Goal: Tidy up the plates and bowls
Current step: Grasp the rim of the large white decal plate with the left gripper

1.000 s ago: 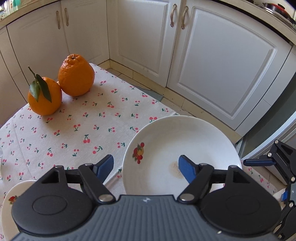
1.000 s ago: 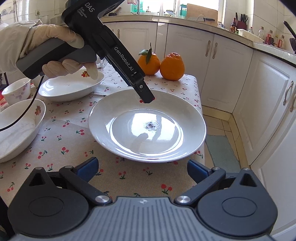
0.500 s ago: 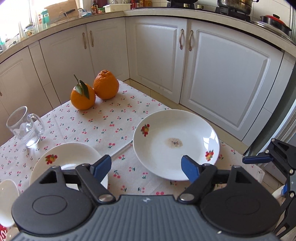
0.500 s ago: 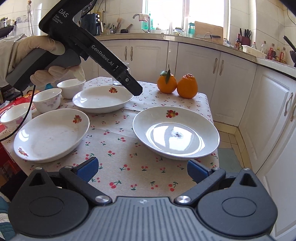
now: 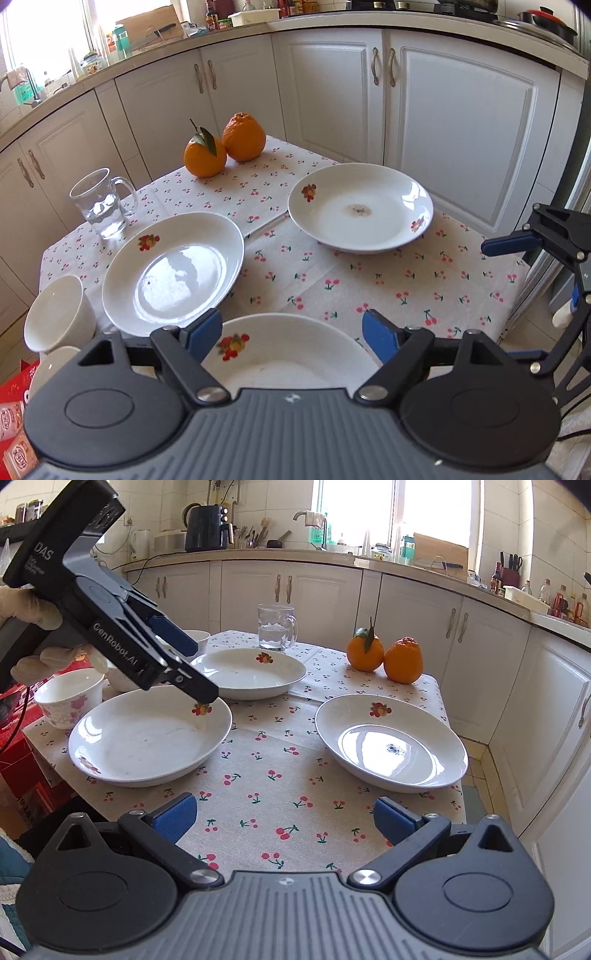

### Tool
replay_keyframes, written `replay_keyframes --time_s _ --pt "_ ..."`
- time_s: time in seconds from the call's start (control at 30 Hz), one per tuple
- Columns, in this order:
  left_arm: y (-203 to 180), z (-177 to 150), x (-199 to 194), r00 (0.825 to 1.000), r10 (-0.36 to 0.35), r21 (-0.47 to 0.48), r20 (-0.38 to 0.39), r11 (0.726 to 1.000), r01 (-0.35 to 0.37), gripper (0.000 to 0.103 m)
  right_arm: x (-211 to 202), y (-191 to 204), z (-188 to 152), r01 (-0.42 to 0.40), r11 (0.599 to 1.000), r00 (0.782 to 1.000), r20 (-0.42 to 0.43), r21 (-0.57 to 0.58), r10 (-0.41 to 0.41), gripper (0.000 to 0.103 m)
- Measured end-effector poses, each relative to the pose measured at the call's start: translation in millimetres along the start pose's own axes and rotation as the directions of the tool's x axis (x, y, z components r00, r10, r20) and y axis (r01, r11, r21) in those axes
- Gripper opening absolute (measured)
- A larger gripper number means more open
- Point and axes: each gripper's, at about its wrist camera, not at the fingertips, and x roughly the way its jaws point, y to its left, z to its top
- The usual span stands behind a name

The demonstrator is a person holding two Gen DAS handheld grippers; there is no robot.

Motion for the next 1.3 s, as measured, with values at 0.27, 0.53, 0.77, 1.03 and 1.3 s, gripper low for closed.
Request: replay_keyframes --time_s 0.27,0.53,0.77,1.03,1.3 --pt "-3.7 -40.7 -18.8 0.999 0.03 -0.057 -0.018 0.998 -0.031 0.083 1.5 10.6 0.5 -0.014 1.0 1.0 -0.01 -0.019 0.014 0.103" --pt "-1.2 -73.3 -33.1 0.998 0.057 -0.144 -0.032 0.988 -0.061 0.083 8.4 12.6 5.5 -0.006 1.0 1.0 -0.027 -0.014 0.006 0.103" --pt "8.6 -80.2 -37.0 0.996 0.081 -0.178 -0.04 0.98 -0.086 0.083 15.7 24.4 6.0 -0.066 0.996 0.997 -0.039 -0.061 0.063 0.103" --pt "28.3 -71.8 -25.1 0.993 0.098 -0.179 -0.069 0.978 -0.109 0.083 44.6 39.0 -0.8 -0.175 0.98 0.982 -0.085 -0.093 0.167 0.103" --pt "54.1 -58.5 -3.7 0.989 0.084 -0.195 -0.125 0.975 -0.108 0.083 69.4 45.4 1.8 -0.249 0.964 0.967 -0.088 -0.097 0.241 0.103"
